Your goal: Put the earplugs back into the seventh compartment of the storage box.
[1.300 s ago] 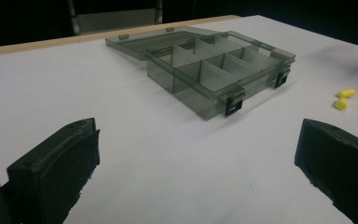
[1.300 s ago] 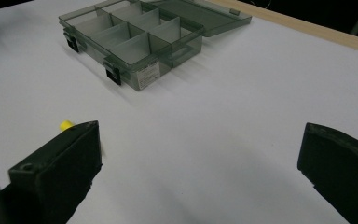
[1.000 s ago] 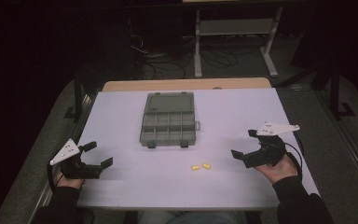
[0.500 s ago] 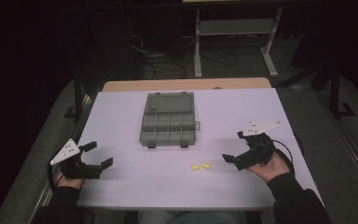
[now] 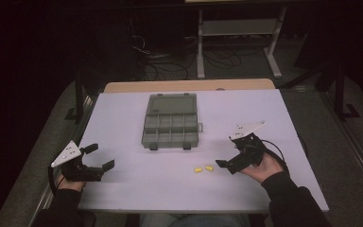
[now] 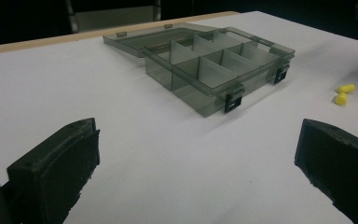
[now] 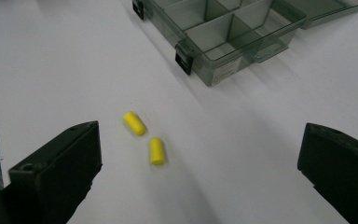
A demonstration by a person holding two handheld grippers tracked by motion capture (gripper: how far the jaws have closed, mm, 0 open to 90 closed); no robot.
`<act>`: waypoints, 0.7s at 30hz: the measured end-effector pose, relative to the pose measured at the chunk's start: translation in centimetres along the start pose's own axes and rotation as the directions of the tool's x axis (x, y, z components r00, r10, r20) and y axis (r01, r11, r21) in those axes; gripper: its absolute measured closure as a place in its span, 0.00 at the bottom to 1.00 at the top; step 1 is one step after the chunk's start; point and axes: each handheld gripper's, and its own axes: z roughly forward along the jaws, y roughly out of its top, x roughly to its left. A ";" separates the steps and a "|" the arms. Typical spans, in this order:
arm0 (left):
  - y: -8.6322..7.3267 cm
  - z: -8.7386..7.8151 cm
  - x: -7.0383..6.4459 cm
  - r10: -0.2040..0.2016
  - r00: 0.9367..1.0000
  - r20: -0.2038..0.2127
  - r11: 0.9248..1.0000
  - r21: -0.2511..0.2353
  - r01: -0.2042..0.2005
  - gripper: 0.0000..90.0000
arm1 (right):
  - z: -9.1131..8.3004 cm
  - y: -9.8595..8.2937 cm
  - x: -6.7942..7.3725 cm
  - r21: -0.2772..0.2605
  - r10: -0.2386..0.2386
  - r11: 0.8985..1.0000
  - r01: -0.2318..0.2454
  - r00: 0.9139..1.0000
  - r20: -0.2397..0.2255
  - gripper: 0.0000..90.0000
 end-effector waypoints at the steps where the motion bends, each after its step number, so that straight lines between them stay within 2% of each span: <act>1: 0.0 0.0 0.0 0.000 1.000 0.000 1.000 0.000 0.000 0.00 | 0.2 0.1 0.0 0.006 -0.004 1.000 0.004 1.000 -0.006 0.00; 9: 0.0 0.0 0.0 0.001 1.000 0.001 1.000 0.001 -0.001 0.00 | 1.3 0.5 0.5 0.043 -0.017 0.999 0.019 0.999 -0.033 0.00; 14: 0.0 0.0 0.0 0.001 1.000 0.001 1.000 0.000 -0.001 0.00 | 2.2 0.9 1.0 0.061 -0.049 0.997 0.052 0.997 -0.052 0.01; 21: 0.0 0.0 0.0 0.003 1.000 0.002 1.000 0.001 -0.003 0.00 | 3.2 1.0 1.3 0.095 -0.066 0.993 0.073 0.996 -0.067 0.02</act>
